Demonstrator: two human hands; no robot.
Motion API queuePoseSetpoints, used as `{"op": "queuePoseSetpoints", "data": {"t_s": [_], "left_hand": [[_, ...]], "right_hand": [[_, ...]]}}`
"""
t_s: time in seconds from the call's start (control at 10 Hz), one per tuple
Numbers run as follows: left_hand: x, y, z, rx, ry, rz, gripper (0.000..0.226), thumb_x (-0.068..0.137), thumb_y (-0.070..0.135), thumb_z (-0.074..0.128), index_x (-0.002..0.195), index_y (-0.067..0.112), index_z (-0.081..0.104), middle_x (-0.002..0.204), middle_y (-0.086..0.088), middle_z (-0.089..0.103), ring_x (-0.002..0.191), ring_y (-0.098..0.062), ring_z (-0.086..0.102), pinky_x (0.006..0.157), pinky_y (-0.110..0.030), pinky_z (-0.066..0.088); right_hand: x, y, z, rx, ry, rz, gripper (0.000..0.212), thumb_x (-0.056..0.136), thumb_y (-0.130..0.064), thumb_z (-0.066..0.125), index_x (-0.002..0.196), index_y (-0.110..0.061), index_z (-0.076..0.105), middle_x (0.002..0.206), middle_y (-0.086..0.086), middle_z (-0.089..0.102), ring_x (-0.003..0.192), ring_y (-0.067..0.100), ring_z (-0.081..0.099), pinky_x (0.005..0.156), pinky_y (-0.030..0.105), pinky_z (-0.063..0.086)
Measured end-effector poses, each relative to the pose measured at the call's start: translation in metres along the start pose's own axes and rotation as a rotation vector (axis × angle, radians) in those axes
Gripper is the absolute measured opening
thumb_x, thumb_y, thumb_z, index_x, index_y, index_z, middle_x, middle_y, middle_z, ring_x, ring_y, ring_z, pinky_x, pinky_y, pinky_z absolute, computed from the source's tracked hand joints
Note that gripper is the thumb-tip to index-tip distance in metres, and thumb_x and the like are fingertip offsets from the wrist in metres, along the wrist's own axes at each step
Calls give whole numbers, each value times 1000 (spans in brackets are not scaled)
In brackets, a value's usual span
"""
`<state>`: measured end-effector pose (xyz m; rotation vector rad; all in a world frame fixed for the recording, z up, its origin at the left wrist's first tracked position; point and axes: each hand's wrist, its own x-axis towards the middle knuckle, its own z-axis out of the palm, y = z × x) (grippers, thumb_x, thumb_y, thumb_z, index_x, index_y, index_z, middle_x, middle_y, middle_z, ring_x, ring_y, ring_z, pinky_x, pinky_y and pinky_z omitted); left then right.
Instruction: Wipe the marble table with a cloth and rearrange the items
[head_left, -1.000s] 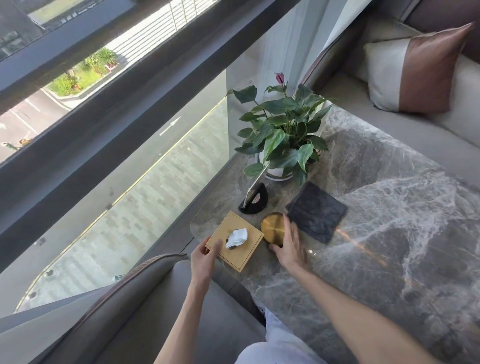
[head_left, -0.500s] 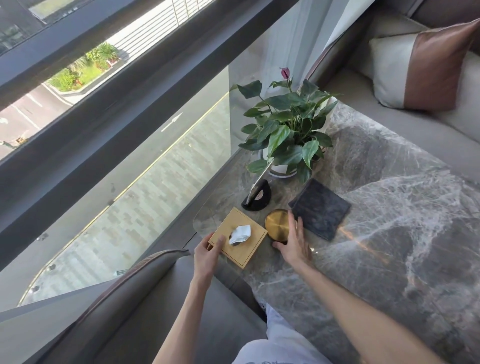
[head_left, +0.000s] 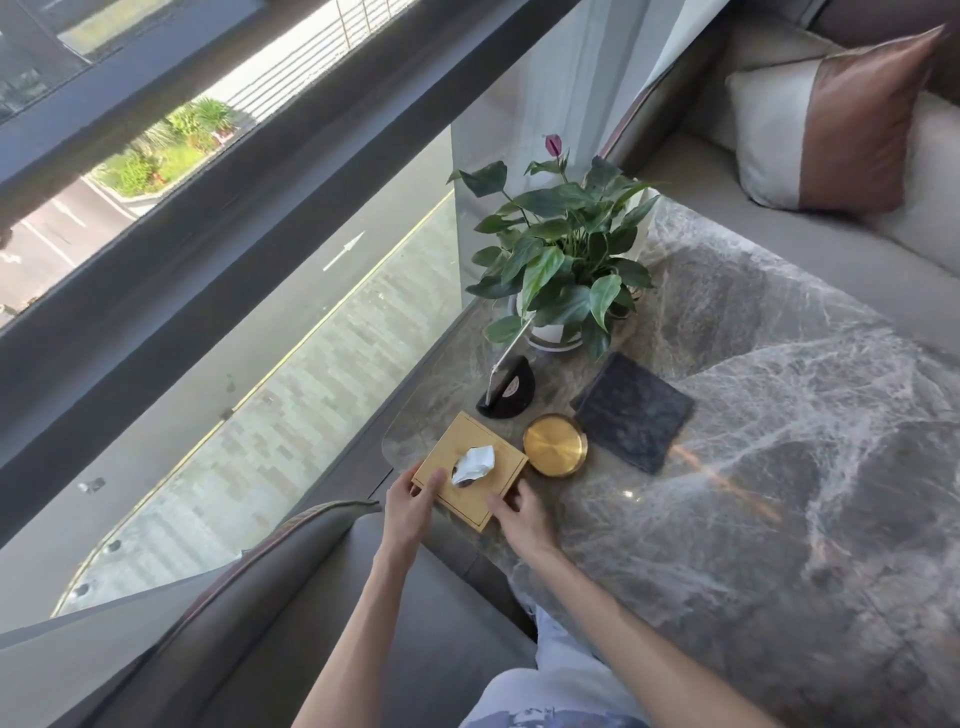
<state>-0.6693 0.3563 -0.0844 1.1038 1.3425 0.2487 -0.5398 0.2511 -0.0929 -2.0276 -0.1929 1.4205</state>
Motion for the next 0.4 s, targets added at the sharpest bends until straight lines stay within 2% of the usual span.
{"op": "queuePoseSetpoints", "data": {"t_s": [0.1,0.2,0.3,0.4], "left_hand": [[4,-3,-1,67,3,-30,41,89,42,65,120,15,65,106,-7,73,99,-21,68,82,-28,54],[6,-2,1,199,41,-21,65,80,57,61,129,14,57,116,-5,69,105,-21,66,93,-40,54],[3,10,11,347,78,20,63,90,40,56,142,7,42,137,-12,56,125,-31,54,105,-46,44],[-7,20,24,637,213,146,50,92,27,50,137,9,41,140,-14,51,127,-34,49,103,-51,44]], "right_hand": [[16,14,1,-11,-41,66,72,82,-51,65,140,-16,43,139,5,57,126,21,55,106,45,45],[22,16,-1,-32,-53,73,77,79,-55,65,141,-16,42,139,6,56,125,22,55,105,46,47],[11,3,-8,-107,-80,42,72,85,-52,62,144,-15,40,143,5,52,130,24,51,107,43,43],[-12,-12,-33,-147,-86,-36,63,91,-50,54,142,-14,44,143,4,51,130,22,50,106,37,43]]}}
